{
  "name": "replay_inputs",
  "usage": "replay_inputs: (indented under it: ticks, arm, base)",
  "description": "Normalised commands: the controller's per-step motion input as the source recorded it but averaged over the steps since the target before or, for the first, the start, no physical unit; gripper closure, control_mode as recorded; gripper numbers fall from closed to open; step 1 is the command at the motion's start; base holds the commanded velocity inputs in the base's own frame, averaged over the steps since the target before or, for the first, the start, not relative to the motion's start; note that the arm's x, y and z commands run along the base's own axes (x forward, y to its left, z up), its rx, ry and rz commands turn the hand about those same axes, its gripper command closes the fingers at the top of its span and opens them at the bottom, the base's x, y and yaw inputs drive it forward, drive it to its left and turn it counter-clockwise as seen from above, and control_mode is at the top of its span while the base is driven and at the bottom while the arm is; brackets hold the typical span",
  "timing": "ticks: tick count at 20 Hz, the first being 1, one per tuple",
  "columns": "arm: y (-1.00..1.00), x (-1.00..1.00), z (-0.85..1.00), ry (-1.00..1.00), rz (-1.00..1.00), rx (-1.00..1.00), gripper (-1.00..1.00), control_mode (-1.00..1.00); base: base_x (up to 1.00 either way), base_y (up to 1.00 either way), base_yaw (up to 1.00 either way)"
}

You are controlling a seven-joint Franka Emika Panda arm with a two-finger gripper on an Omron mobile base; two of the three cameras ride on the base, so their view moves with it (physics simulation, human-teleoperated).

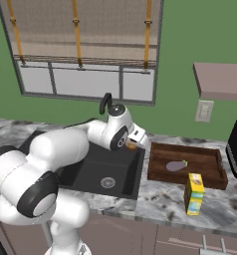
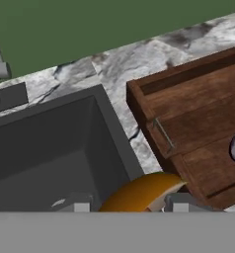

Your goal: Pick up all produce items and place them in the sink. Turn on the sink faucet to wash them. Then turn the sink off and put them in the tray.

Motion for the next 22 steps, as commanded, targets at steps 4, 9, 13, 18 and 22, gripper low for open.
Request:
replay_inputs:
  ticks: [4,9,13,18,22]
  arm:
    - [-0.37,-0.05,0.23,-0.02,-0.03,-0.01,1.00,-1.00]
    - [-0.36,-0.07,0.22,0.00,-0.03,0.00,1.00,-1.00]
    - [-0.34,-0.06,0.03,-0.01,-0.05,0.00,1.00,-1.00]
    - [-0.44,0.00,-0.22,0.00,-0.05,0.00,1.00,-1.00]
    - [-0.49,0.00,-0.29,0.00,-0.07,0.00,1.00,-1.00]
  base:
    - [0.00,0.00,0.00]
    - [0.00,0.00,0.00]
    - [0.00,0.00,0.00]
    - [0.00,0.00,0.00]
    - [0.00,0.00,0.00]
